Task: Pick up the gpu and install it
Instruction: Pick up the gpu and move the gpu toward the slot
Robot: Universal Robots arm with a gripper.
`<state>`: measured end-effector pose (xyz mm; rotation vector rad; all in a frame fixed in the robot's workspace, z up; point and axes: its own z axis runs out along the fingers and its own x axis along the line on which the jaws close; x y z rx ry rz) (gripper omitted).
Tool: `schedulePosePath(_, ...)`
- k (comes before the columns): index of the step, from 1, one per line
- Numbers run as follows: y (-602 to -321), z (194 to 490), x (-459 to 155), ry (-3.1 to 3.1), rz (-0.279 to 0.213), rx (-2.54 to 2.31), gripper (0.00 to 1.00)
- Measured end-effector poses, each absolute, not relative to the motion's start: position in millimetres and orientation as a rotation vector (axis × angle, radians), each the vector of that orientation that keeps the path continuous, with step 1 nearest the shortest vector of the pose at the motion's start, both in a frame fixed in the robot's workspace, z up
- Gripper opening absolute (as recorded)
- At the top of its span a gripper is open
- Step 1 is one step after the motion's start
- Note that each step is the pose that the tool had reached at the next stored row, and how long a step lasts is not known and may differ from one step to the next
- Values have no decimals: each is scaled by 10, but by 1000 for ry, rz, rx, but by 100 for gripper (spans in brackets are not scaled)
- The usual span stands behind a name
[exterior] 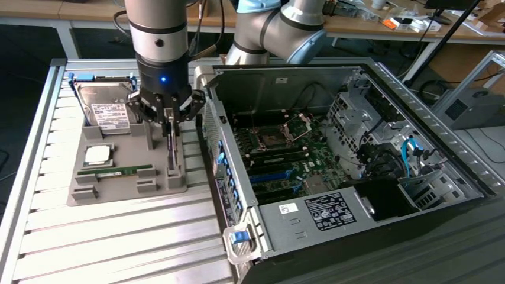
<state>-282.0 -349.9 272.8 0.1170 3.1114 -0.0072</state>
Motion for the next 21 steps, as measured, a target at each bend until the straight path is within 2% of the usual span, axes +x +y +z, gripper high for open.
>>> schedulePosePath(21,-3499,2832,-2820,3111,-7,117,27)
